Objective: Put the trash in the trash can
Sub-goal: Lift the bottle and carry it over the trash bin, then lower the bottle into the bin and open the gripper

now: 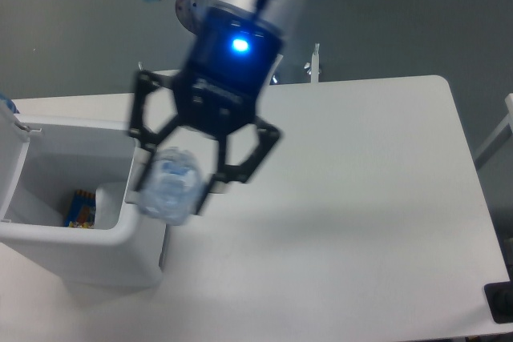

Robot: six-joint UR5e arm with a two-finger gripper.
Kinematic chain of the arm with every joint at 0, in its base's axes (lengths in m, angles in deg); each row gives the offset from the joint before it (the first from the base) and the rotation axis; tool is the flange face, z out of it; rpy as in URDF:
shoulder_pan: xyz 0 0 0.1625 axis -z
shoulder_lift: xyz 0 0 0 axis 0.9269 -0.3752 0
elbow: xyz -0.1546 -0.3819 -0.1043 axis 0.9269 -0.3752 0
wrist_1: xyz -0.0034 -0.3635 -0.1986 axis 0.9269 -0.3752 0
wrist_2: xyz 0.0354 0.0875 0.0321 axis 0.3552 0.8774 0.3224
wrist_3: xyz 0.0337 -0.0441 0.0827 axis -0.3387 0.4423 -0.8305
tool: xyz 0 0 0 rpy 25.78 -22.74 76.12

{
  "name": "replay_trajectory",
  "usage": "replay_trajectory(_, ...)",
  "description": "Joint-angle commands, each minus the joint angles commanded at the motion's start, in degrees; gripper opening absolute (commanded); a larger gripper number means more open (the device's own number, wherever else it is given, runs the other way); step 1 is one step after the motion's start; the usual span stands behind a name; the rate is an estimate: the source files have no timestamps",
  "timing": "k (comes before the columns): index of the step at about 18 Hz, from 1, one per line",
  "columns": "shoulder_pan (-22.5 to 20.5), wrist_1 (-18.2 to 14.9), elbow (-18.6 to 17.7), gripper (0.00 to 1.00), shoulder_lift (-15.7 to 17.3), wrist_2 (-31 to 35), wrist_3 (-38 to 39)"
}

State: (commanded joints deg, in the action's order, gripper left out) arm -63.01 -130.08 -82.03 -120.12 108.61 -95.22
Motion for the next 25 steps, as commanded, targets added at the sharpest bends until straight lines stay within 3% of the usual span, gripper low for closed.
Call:
replay_trajectory(5, 4.4, 4.92, -7.64, 0.33, 1.94, 0.26, -2.19)
replay_trajectory(15, 5.73, 5.1, -10.37, 0.44, -0.78, 1.67, -4.83)
replay_trajectory(17, 5.81, 5.19, -11.6, 0.58, -0.52, 1.85, -5.97)
replay_trajectory(18, 5.81, 5.28, -11.96, 0.7, -0.43, 1.85, -6.07)
replay_trajectory(19, 5.81, 5.28, -12.31, 0.94, -0.43, 2.02, -6.07)
replay_trajectory(20, 5.81, 5.19, -12.31, 1.0, -0.43, 2.89, -6.07)
replay_trajectory(25, 3.28, 5.1, -13.45, 1.0, -0.43, 5.19, -5.54)
